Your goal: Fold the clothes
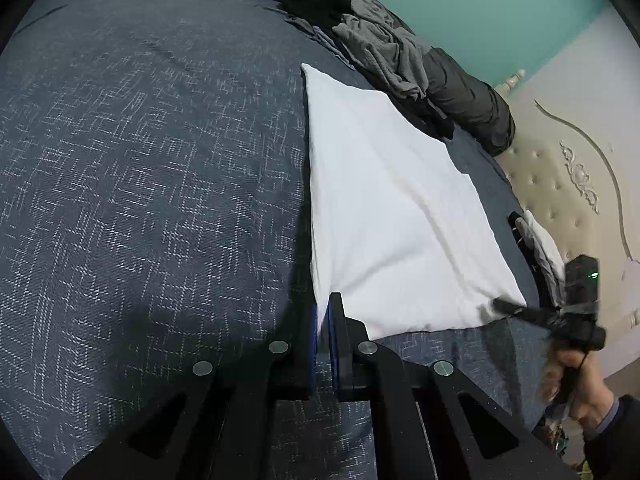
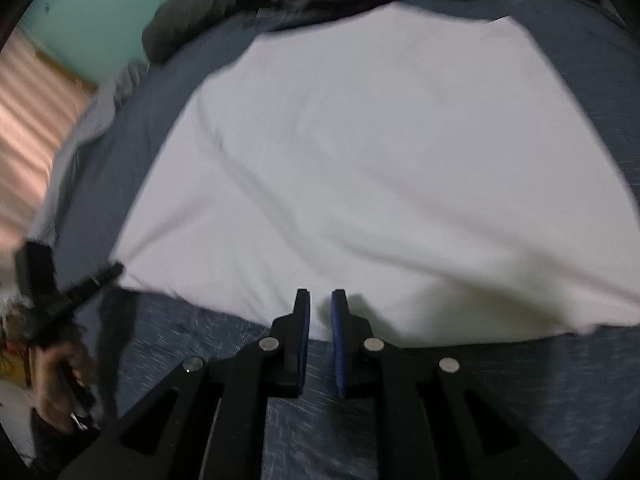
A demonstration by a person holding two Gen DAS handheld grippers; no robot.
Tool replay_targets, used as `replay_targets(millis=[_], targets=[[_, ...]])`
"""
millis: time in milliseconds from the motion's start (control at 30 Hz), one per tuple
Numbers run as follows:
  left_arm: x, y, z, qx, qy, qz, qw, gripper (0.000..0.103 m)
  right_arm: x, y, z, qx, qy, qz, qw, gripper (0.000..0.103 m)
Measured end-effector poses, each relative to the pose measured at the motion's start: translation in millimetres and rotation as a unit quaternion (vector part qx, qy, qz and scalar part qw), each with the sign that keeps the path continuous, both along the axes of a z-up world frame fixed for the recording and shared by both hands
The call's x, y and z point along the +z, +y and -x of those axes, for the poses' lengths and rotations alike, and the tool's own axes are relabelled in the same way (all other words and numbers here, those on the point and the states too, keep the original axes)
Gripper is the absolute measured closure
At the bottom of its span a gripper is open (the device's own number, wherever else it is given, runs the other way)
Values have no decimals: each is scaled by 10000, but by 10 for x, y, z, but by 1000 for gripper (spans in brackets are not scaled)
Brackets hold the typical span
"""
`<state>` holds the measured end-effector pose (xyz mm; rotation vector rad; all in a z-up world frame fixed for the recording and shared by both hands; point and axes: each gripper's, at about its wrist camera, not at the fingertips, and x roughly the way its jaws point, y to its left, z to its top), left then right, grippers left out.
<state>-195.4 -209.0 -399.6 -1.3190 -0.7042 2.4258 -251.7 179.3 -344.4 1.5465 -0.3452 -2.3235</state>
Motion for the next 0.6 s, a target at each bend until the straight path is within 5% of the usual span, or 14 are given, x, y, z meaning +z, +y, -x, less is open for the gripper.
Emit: replay_targets(millis=[233, 267, 333, 600], targets=[[-1, -6, -13, 15, 17, -35, 10000, 98, 192, 1349, -200, -1606, 106, -355, 9863, 87], [2, -6, -17, 21, 20, -43, 10000, 98, 157, 1471, -232, -1758, 63, -365, 9837, 83], [8, -11, -27, 39, 30, -73, 10000, 98, 41, 1676, -298, -2032, -38, -216, 9789, 57], [0, -11, -20, 36, 6, -49, 10000, 98, -236, 2065, -344, -2431, 77, 549, 9684, 56]])
